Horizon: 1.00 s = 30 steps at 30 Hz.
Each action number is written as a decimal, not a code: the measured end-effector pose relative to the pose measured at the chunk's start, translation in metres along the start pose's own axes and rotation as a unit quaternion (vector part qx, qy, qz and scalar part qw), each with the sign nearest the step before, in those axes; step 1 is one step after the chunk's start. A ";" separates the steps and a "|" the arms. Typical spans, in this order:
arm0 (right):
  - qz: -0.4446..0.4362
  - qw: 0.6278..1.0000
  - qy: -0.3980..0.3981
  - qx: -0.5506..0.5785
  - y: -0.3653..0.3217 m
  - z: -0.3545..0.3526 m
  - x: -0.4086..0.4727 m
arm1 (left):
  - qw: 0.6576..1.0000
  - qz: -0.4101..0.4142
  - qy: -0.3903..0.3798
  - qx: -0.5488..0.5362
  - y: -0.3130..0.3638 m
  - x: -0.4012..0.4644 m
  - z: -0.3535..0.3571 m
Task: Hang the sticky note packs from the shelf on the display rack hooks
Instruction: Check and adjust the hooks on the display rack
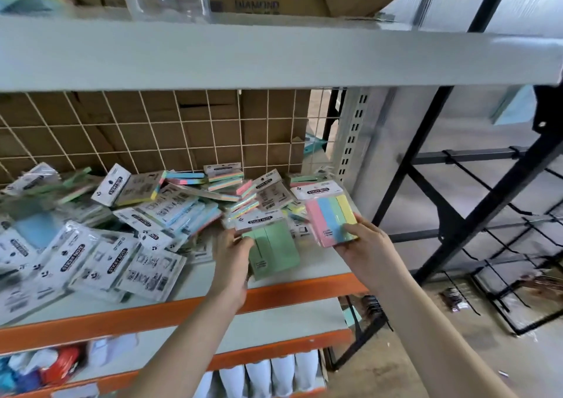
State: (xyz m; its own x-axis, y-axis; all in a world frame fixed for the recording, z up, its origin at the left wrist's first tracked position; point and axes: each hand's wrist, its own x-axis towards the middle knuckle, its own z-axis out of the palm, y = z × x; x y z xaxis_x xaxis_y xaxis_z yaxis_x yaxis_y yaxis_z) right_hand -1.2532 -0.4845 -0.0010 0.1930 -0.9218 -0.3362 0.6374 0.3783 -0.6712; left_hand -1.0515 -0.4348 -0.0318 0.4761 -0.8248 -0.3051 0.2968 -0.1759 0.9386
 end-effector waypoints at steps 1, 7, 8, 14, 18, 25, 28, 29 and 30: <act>-0.002 1.000 0.002 -0.006 -0.001 -0.003 -0.002 | 1.000 -0.005 -0.005 -0.007 0.001 -0.003 0.005; -0.032 0.996 0.013 -0.077 -0.012 -0.021 -0.023 | 0.998 -0.023 -0.031 -0.054 0.010 -0.026 0.046; -0.047 0.994 0.005 -0.096 -0.015 -0.024 -0.029 | 0.998 -0.022 -0.038 -0.053 0.009 -0.029 0.052; -0.116 0.964 0.043 -0.234 -0.051 -0.056 -0.062 | 0.996 0.023 -0.072 -0.040 0.002 -0.070 0.099; -0.145 0.940 0.034 -0.307 -0.077 -0.094 -0.085 | 0.992 0.073 -0.100 0.004 -0.011 -0.100 0.132; -0.200 0.907 0.035 -0.369 -0.118 -0.159 -0.128 | 0.980 0.121 -0.149 0.043 -0.038 -0.163 0.197; -0.220 0.892 0.054 -0.391 -0.137 -0.190 -0.144 | 0.968 0.165 -0.176 0.069 -0.044 -0.190 0.229; -0.225 0.888 0.057 -0.397 -0.144 -0.199 -0.149 | 0.966 0.172 -0.178 0.072 -0.047 -0.197 0.240; -0.232 0.884 0.058 -0.402 -0.152 -0.207 -0.154 | 0.965 0.179 -0.179 0.072 -0.048 -0.204 0.251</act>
State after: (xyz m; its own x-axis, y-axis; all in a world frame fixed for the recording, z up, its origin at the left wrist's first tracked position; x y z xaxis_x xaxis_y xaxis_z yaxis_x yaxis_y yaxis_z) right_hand -1.5341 -0.3822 0.0162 -0.0582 -0.9963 0.0631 -0.1165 -0.0560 -0.9916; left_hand -1.3704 -0.3927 0.0253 0.2033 -0.9747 0.0927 0.0361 0.1020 0.9941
